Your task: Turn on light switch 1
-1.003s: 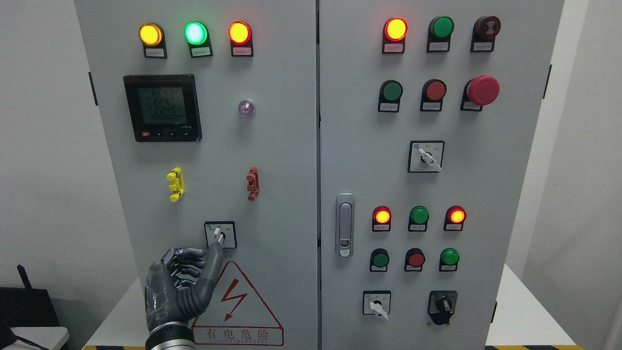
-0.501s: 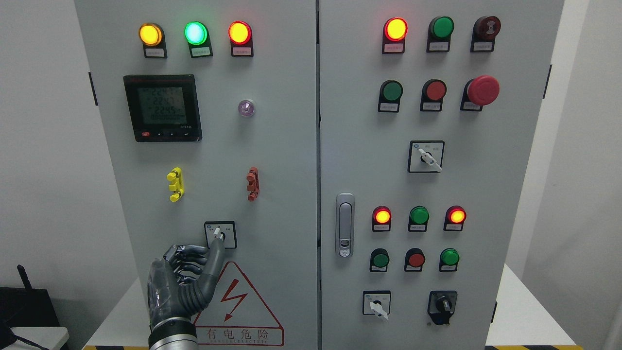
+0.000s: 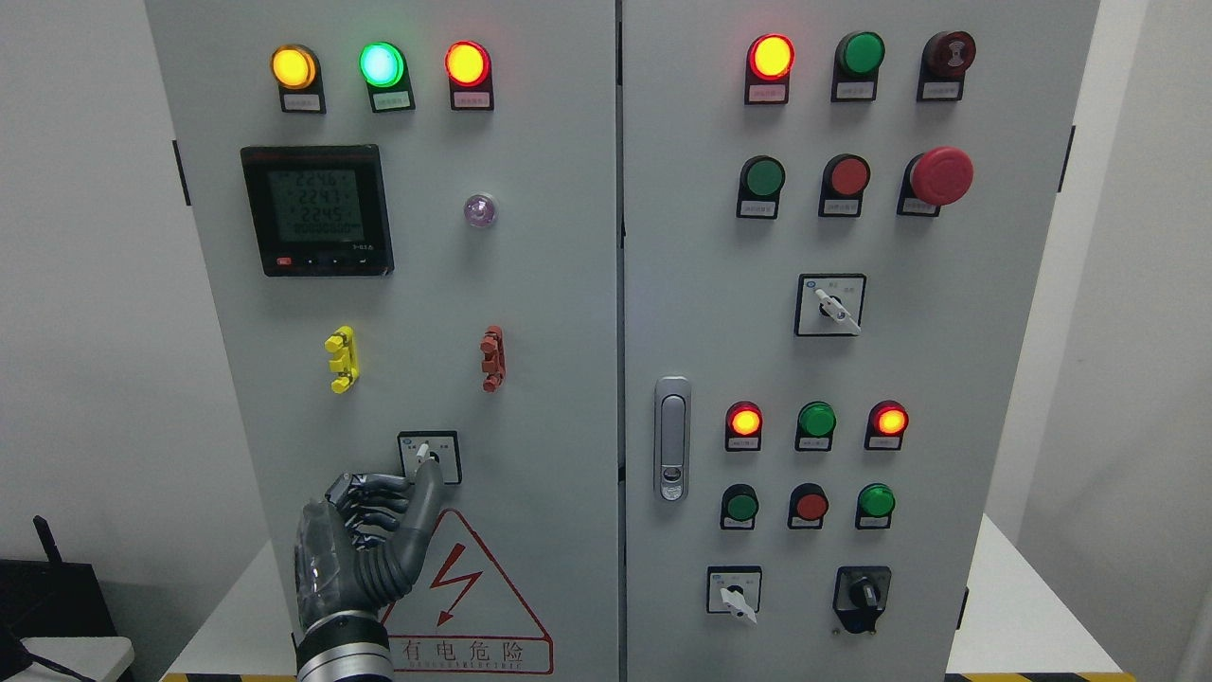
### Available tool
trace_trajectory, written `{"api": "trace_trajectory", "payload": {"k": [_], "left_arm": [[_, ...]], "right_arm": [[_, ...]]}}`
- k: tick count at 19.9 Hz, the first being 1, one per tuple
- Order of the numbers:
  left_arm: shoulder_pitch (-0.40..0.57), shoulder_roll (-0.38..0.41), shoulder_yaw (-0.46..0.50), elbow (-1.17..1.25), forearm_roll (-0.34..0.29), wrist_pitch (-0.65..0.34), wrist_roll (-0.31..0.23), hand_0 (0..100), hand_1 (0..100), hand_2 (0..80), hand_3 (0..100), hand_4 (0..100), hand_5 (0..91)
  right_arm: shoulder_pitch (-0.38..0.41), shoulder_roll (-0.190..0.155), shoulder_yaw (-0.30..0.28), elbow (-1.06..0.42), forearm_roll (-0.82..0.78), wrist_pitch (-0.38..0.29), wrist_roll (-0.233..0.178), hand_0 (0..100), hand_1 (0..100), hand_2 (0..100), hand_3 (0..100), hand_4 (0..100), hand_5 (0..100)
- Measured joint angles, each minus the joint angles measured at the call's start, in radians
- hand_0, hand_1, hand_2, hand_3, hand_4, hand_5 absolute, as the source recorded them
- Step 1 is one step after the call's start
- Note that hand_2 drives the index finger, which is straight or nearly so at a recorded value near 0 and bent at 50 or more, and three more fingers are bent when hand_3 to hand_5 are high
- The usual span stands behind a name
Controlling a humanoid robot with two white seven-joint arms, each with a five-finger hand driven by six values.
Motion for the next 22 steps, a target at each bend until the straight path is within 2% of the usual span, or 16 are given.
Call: {"api": "trace_trajectory", "payload": {"k": [22], "left_arm": [[-0.030, -0.005, -0.023, 0.028, 0.003, 0.041, 0.031, 15, 49, 54.9, 73, 75, 69.8]], "right_arm": [[0.000, 0.000, 0.000, 0.000, 0.000, 0.000, 0.000, 12, 39, 0, 0, 0, 0]]}}
